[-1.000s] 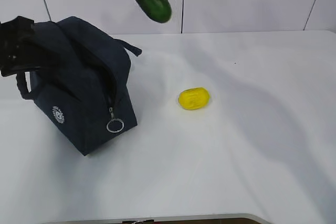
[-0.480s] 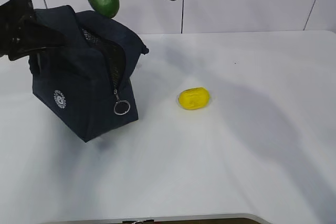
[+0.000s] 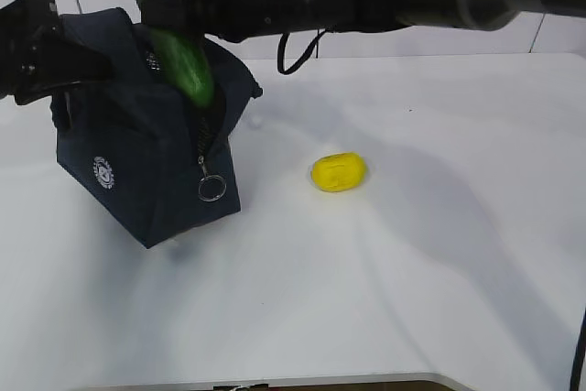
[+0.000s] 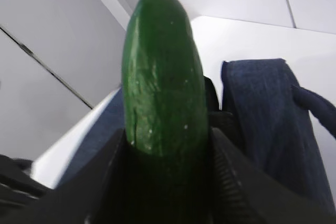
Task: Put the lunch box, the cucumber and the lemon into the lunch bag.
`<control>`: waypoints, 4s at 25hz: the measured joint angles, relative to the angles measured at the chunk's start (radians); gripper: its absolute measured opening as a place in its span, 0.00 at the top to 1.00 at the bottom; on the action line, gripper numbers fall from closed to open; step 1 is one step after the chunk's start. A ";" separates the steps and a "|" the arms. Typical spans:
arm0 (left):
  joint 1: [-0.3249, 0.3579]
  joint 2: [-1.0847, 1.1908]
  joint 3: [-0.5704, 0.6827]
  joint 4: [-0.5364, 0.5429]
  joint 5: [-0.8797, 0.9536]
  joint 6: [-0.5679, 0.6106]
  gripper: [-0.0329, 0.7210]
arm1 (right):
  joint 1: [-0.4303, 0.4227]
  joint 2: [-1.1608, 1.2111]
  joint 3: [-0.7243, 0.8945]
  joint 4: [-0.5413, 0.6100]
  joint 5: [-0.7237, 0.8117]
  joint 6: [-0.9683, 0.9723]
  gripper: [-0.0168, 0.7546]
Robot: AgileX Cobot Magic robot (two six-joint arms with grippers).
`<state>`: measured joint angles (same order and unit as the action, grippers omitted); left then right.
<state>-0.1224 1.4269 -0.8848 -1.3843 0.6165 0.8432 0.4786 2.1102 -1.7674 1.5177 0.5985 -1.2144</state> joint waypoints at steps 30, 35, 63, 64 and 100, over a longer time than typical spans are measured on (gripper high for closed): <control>0.000 0.000 0.000 0.015 0.000 0.000 0.95 | 0.071 0.074 0.000 -0.097 -0.050 -0.226 0.50; 0.000 0.000 0.000 0.040 0.006 0.001 0.95 | 0.073 0.066 0.000 -0.229 -0.050 -0.182 0.46; 0.000 0.000 0.000 0.042 0.006 0.002 0.95 | 0.074 -0.209 0.000 -1.012 0.113 0.144 0.31; 0.000 0.000 0.000 0.044 0.006 0.002 0.95 | 0.074 -0.216 0.000 -1.095 0.142 0.199 0.31; 0.000 0.000 0.000 0.093 0.006 0.002 0.95 | -0.184 -0.148 0.000 -1.212 0.549 -0.025 0.31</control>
<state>-0.1224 1.4269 -0.8848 -1.2914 0.6221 0.8454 0.2947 1.9623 -1.7674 0.3060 1.1479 -1.2392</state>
